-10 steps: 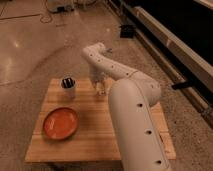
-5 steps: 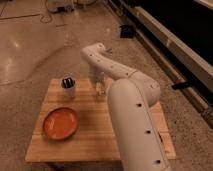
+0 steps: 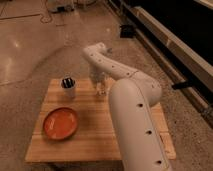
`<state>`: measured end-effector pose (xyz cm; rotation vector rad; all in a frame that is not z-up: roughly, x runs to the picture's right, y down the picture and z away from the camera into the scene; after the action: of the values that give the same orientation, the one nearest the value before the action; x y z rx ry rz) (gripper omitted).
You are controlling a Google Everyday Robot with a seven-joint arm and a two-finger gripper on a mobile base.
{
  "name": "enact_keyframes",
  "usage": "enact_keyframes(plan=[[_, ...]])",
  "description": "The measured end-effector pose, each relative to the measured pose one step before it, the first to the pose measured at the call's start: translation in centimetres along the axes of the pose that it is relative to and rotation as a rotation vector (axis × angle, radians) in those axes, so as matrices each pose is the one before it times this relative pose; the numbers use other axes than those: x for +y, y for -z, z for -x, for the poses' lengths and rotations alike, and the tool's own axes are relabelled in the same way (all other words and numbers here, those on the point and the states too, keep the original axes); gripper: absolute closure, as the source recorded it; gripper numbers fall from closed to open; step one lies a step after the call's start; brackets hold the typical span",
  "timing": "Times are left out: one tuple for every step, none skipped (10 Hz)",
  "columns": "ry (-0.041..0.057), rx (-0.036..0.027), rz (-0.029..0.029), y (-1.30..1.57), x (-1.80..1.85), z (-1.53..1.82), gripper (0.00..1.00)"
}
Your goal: Knock the bottle over
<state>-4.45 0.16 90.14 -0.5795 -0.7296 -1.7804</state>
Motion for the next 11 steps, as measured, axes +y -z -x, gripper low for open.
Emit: enact_keyframes(plan=[[0.00098,-0.00004,0.00058,0.103,0.111,0.266,0.54],[-0.00408,0.00131,-0.00015,0.020,0.413,0.183,0.47],[-0.00322,0.00490,0.00166,0.096,0.166,-0.155,0.43],[-0.00329,0.01563,-0.00171,0.508,-0.064,-0.454,0.44],[-0.00100,0.01465,-0.00179,0.623,0.208,-0.355,0.50],[-0.00396,0.01349,0.00536,0.461,0.795,-0.301,0.59],[-0.00407,0.02021,0.00571,0.742,0.935,-0.708,0.70],[0.00152,0.01320,0.00607,0.447,0.615,-0.959,0.82],[0.00162,0.00845,0.00340,0.266,0.241,-0.606,0.91],[-0.00486,0.01158,0.01155,0.269,1.071,-0.835,0.99],[0.00103,0.01026,0.01309,0.124,0.565,-0.872,1.00]])
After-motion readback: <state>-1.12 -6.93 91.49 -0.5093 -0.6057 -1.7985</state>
